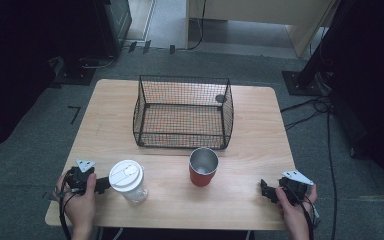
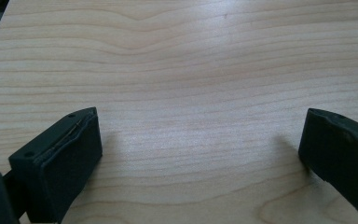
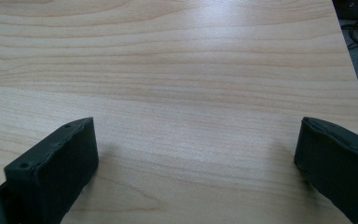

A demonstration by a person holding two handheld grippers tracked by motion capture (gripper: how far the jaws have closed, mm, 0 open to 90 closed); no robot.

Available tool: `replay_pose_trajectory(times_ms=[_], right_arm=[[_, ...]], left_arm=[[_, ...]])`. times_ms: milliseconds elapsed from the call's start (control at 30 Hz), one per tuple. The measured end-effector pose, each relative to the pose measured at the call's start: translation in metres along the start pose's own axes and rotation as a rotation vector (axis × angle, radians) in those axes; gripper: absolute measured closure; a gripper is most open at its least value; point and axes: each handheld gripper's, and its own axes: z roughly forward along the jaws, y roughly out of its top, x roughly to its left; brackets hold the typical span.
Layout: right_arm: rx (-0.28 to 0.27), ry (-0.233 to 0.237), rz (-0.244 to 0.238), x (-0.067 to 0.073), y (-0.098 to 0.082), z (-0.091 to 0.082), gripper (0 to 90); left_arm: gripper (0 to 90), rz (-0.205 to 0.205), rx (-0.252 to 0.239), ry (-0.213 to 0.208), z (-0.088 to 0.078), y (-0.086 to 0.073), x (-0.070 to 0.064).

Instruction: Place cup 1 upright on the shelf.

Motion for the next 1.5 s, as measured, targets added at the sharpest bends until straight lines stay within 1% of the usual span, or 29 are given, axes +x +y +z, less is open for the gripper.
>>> replay_pose_trajectory(times_ms=[200,233,433,567,700,733,767,833,867,900,967,1000,1033,1100,1233,1433,1467,1500], right_arm=[[0.007,0.003,-0.007,-0.002,0.001,-0.003,0.0],[-0.002,0.009,-0.021,-0.001,0.003,-0.008,0.0],[-0.042,0.021,-0.039,0.008,0.014,-0.019,0.0],[-0.078,0.051,-0.069,0.021,0.022,-0.025,0.0],[-0.084,0.089,-0.093,0.033,0.028,-0.028,0.0],[-0.084,0.089,-0.093,0.033,0.028,-0.028,0.0],[-0.096,0.102,-0.103,0.04,0.033,-0.031,0.0],[-0.103,0.115,-0.108,0.045,0.036,-0.033,0.0],[-0.106,0.129,-0.115,0.048,0.038,-0.035,0.0],[-0.106,0.129,-0.115,0.048,0.038,-0.035,0.0],[-0.113,0.145,-0.124,0.055,0.041,-0.037,0.0],[-0.106,0.169,-0.124,0.06,0.043,-0.04,0.0],[-0.099,0.186,-0.125,0.063,0.044,-0.042,0.0],[-0.1,0.206,-0.121,0.068,0.046,-0.045,0.0],[-0.109,0.225,-0.135,0.077,0.049,-0.049,0.0],[-0.122,0.262,-0.169,0.091,0.051,-0.053,0.0],[-0.122,0.262,-0.169,0.091,0.051,-0.053,0.0],[-0.128,0.271,-0.175,0.097,0.052,-0.054,0.0]], left_arm=[[0.1,-0.004,0.001,0.005,0.0,0.001,0.0],[0.0,-0.004,0.001,0.005,0.001,0.001,0.0],[0.0,-0.004,0.002,0.005,0.0,0.001,0.0],[0.0,-0.005,0.001,0.005,0.001,0.0,0.0],[0.1,-0.005,0.001,0.005,0.001,0.0,0.0],[0.1,-0.005,0.001,0.005,0.001,0.0,0.0],[0.1,-0.006,0.001,0.005,0.001,0.0,0.0],[0.1,-0.005,0.002,0.005,0.0,0.0,0.0],[0.1,-0.005,0.002,0.005,0.0,0.0,0.0],[0.1,-0.006,0.0,0.004,0.001,0.0,0.0],[0.1,-0.006,0.0,0.004,0.001,0.0,0.0],[0.1,-0.006,0.0,0.005,0.001,0.0,0.0],[0.1,-0.005,0.001,0.005,0.0,0.0,0.0],[0.1,-0.006,0.001,0.005,0.0,0.0,0.0],[0.1,-0.006,0.002,0.004,0.0,0.001,0.0],[0.1,-0.006,0.002,0.005,0.0,0.001,0.0],[0.1,-0.006,0.002,0.005,0.0,0.001,0.0],[0.1,-0.005,0.002,0.005,0.0,0.001,0.0]])
